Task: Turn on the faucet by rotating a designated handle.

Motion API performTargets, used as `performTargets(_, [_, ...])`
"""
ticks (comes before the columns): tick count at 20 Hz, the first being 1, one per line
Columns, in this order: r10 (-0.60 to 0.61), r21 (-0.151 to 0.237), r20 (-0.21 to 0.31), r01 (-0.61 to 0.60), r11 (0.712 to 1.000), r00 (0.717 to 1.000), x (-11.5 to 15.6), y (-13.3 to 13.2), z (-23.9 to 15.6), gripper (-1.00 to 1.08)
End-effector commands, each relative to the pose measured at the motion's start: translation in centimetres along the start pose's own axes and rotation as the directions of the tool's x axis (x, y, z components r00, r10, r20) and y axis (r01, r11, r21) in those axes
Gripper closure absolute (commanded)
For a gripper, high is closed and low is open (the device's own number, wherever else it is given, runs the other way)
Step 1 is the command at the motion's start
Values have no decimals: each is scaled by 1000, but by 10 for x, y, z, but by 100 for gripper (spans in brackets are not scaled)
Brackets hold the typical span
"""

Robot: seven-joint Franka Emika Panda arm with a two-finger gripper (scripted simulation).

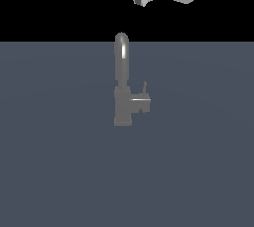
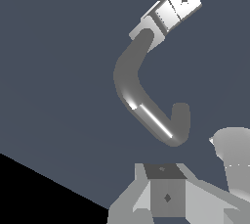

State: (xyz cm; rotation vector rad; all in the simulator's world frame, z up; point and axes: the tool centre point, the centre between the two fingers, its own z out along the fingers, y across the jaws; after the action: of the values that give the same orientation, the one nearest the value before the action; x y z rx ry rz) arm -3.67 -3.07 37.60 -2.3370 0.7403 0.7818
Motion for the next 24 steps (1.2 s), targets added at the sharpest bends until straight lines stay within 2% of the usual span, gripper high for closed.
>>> performTargets(1, [40, 41, 44, -41, 998, 998, 18, 0, 2, 108])
performTargets(7, [131, 134, 159, -153, 979, 979, 61, 3, 10, 108])
performTargets(12, [202, 206, 269, -261, 943, 942, 99, 9, 22, 108])
performTargets(18, [273, 278, 419, -408, 870, 866, 147, 20, 45, 108])
performTargets(24, [313, 316, 549, -540, 780, 775, 185, 31, 73, 108])
